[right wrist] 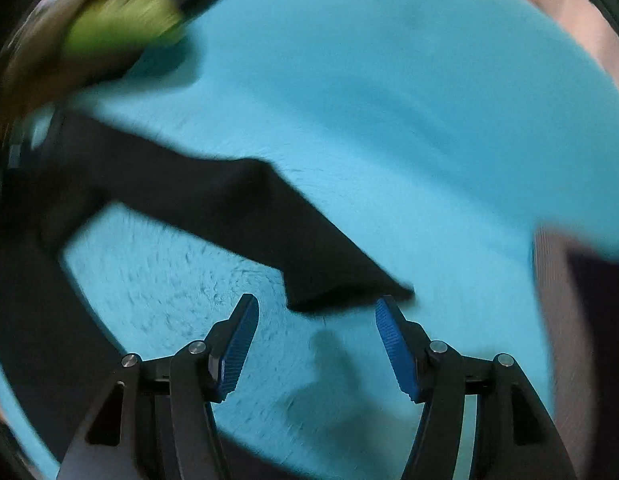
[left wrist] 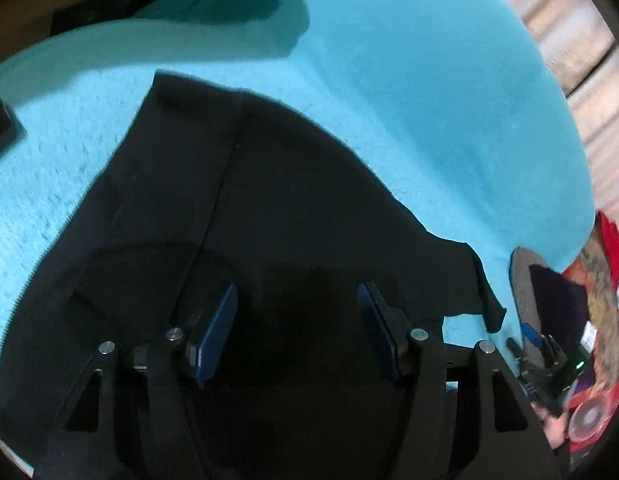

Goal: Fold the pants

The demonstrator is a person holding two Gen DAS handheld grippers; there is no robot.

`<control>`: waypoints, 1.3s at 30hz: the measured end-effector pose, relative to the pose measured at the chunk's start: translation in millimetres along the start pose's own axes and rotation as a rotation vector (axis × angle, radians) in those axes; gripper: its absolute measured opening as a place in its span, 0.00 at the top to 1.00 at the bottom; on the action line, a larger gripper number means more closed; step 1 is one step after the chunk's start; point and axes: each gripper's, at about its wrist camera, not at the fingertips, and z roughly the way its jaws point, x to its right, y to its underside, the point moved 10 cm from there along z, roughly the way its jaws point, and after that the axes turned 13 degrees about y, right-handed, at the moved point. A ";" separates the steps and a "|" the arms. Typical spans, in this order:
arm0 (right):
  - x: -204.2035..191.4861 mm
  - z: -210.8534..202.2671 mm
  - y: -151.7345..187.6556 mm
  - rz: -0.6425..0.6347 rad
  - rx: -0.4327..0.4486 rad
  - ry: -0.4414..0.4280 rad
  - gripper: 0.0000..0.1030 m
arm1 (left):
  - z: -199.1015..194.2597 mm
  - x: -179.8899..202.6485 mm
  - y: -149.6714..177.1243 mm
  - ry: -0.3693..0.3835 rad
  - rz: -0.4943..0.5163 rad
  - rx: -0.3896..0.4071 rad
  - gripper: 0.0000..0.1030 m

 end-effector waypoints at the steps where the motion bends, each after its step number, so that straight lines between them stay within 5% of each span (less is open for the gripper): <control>1: -7.9 5.6 -3.4 -0.057 0.011 0.001 0.39 | -1.9 2.7 -0.7 -0.003 0.005 0.006 0.41; 6: -24.4 44.8 -4.7 -0.208 -0.027 0.074 0.49 | 2.2 5.1 7.4 0.009 0.011 -0.017 0.41; 8: -16.9 62.2 7.5 -0.254 -0.107 0.160 0.97 | 2.3 5.0 6.7 0.014 0.004 -0.017 0.41; 13: 15.4 21.4 -8.1 -0.059 -0.064 0.155 0.97 | -3.2 -2.6 6.1 0.053 -0.055 -0.011 0.41; 16: 26.8 -29.4 -21.3 0.017 -0.048 0.080 0.97 | -4.9 -3.0 8.9 0.063 -0.063 -0.013 0.41; 23: 23.6 -138.5 -40.2 0.236 -0.100 -0.272 0.97 | -6.3 0.4 11.2 0.069 -0.061 -0.016 0.41; 28: 26.4 -162.2 -29.2 0.365 -0.136 -0.446 0.97 | -7.6 0.0 13.0 0.076 -0.060 -0.021 0.40; 32: 43.3 -139.4 -10.0 0.481 -0.188 -0.503 0.97 | -6.7 -1.5 10.6 0.079 -0.063 -0.021 0.39; 36: 79.1 -56.5 16.8 0.560 -0.314 -0.387 0.97 | -3.0 -3.3 6.6 0.077 -0.062 -0.020 0.37; 39: 96.3 1.6 20.5 0.568 -0.316 -0.250 0.96 | -1.4 -4.2 5.8 0.071 -0.053 -0.019 0.36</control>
